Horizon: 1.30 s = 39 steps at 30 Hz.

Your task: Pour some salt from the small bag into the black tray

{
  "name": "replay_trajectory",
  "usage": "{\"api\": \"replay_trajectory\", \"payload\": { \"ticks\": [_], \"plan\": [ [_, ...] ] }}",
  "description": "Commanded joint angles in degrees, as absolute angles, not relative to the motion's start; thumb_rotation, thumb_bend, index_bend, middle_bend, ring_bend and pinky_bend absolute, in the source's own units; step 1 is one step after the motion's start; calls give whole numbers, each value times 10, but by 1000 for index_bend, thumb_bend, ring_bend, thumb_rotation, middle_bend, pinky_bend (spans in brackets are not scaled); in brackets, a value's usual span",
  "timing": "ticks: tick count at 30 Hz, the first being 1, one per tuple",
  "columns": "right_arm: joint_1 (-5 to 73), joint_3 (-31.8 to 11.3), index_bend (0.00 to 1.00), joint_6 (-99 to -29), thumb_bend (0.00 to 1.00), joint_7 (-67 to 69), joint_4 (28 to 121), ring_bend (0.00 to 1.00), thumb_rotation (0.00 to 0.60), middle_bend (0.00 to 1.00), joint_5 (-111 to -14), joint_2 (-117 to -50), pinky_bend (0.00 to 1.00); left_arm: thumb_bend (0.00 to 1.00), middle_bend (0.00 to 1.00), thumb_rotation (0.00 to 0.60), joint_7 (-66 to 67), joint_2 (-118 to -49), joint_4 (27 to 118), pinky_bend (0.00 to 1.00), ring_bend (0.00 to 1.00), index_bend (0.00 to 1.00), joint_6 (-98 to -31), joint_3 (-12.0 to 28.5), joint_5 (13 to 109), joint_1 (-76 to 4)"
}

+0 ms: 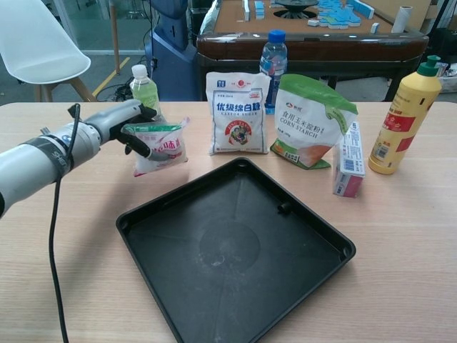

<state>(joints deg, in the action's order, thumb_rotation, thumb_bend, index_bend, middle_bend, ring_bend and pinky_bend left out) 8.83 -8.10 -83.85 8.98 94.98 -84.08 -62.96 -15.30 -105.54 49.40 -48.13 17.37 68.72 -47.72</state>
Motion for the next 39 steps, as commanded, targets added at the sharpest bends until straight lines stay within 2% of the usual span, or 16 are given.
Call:
{"api": "replay_trajectory", "payload": {
  "ticks": [1, 9, 16, 21, 27, 39],
  "plan": [
    [89, -81, 229, -838, 207, 90, 950, 164, 600, 314, -843, -630, 202, 177, 583, 600, -128, -1029, 520, 686, 545, 412, -520, 150, 724, -464],
    [93, -81, 229, -836, 206, 91, 949, 164, 600, 314, -848, -634, 202, 177, 583, 600, -19, -999, 578, 687, 545, 404, -605, 104, 792, -444],
    [93, -80, 229, -838, 207, 89, 953, 164, 600, 314, -851, -634, 202, 177, 582, 600, 111, -1010, 600, 686, 546, 394, -672, 75, 839, -433],
    [91, -78, 229, -842, 207, 90, 953, 164, 600, 314, -851, -633, 202, 177, 581, 600, 205, -1037, 571, 685, 546, 386, -726, 46, 895, -429],
    [89, -77, 229, -844, 206, 92, 953, 165, 600, 314, -852, -634, 202, 177, 575, 600, 274, -1067, 534, 685, 544, 371, -757, 22, 935, -423],
    [87, -76, 229, -846, 207, 97, 948, 164, 600, 314, -851, -633, 202, 178, 565, 600, 359, -1106, 462, 685, 532, 347, -769, 13, 957, -415]
  ]
}}
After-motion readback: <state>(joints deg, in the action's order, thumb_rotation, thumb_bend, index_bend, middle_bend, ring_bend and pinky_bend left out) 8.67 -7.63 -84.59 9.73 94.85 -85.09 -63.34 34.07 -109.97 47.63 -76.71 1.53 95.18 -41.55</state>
